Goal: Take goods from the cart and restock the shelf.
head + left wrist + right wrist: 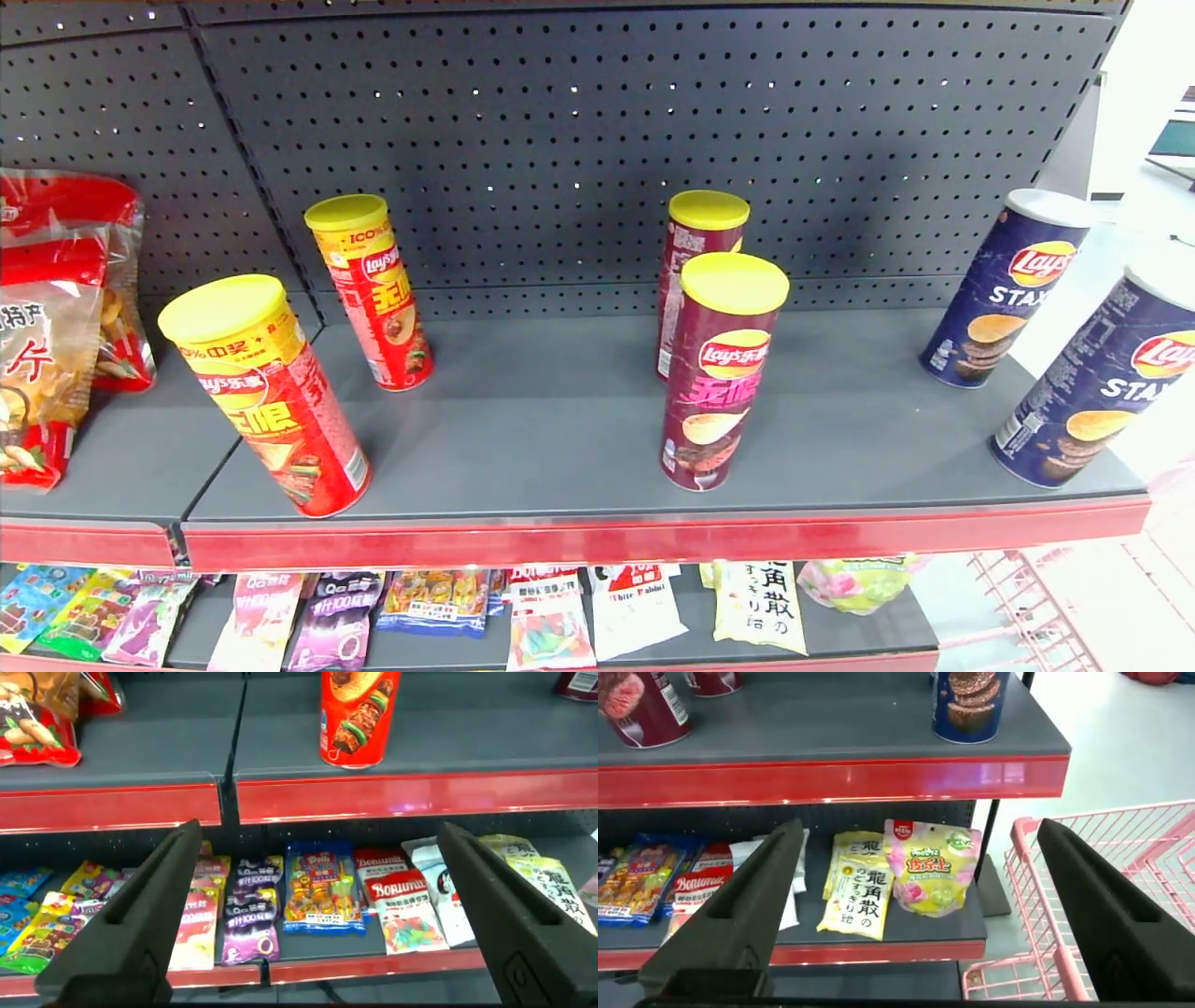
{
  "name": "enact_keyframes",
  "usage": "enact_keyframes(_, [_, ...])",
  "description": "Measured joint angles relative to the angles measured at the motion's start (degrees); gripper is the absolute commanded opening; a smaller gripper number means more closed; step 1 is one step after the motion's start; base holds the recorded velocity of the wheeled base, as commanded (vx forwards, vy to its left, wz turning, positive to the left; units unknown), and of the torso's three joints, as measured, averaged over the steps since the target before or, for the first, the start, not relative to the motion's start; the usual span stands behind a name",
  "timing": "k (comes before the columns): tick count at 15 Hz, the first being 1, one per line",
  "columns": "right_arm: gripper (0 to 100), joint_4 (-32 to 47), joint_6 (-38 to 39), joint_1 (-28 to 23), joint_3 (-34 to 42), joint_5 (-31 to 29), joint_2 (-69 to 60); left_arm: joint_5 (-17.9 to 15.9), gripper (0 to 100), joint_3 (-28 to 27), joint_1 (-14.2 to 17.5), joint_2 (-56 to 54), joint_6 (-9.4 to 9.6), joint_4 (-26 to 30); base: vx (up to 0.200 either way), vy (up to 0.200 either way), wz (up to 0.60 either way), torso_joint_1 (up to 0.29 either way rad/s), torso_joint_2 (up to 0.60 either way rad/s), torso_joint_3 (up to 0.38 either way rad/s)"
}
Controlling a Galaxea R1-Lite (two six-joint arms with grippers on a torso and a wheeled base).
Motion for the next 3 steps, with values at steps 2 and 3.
enact_keyframes(2, [100,0.02,0.2,0.0,0.05,-0.15,0.0,0.0,100,0.0,0.0,0.0,0.0,0.0,0.0,0.0,0.0,0.0,0.0,0.0])
enact_keyframes(3, [100,0.02,0.17,0.0,0.07,-0.15,0.0,0.0,100,0.0,0.0,0.0,0.02,0.0,0.0,0.0,0.0,0.0,0.0,0.0])
